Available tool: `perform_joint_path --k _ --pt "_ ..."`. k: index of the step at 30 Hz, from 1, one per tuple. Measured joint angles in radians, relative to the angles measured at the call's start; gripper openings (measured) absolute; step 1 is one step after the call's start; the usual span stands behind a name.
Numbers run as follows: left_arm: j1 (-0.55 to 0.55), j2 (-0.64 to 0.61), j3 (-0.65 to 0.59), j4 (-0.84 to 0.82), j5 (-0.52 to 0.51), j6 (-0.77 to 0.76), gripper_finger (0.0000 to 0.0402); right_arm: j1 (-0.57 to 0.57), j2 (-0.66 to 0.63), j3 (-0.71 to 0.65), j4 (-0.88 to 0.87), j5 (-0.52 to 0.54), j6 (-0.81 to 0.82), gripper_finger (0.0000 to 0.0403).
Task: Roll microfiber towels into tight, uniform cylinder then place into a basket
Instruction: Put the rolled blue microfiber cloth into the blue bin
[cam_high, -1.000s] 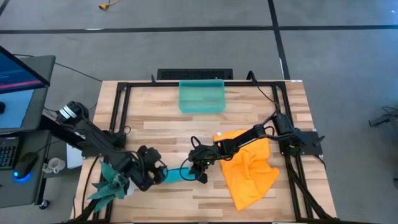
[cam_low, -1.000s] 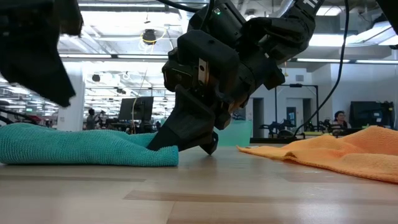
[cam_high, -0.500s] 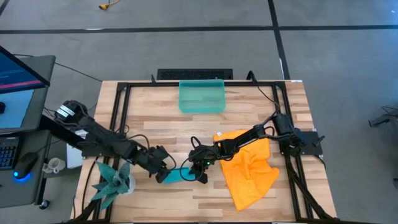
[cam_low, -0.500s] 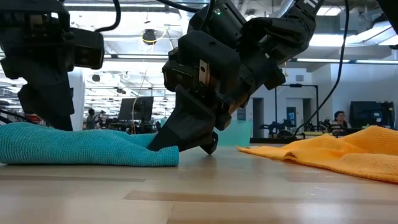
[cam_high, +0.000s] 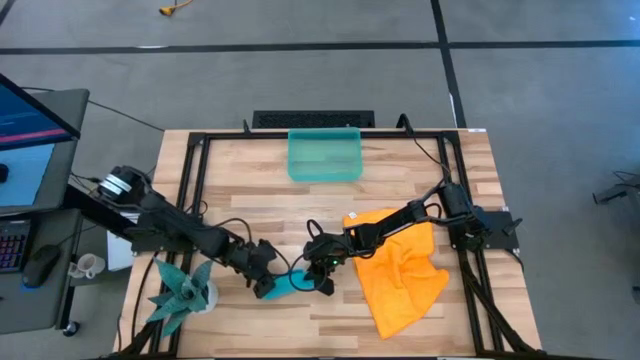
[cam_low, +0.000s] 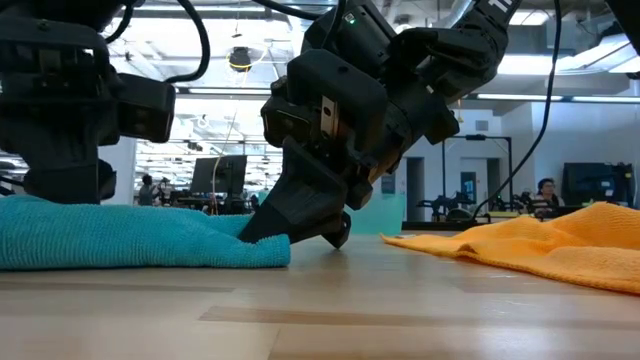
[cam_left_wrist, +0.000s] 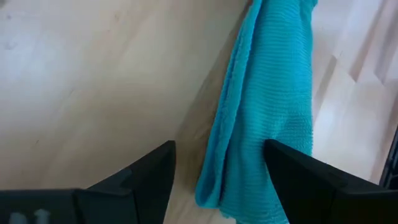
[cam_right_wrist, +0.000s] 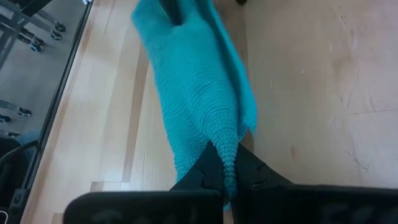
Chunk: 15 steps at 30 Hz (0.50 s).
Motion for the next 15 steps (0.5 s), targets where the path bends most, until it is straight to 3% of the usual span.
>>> perform_joint_path --k 7,15 --pt "0.0 0.026 0.003 0.022 0.021 0.018 0.0205 0.0 0.0 0.0 -0.001 0.0 0.0 0.0015" --pt "-0.003 0.033 0.0 0.104 0.035 0.098 0.0064 -0.002 0.0 0.0 -0.002 0.006 0.018 0.0015"
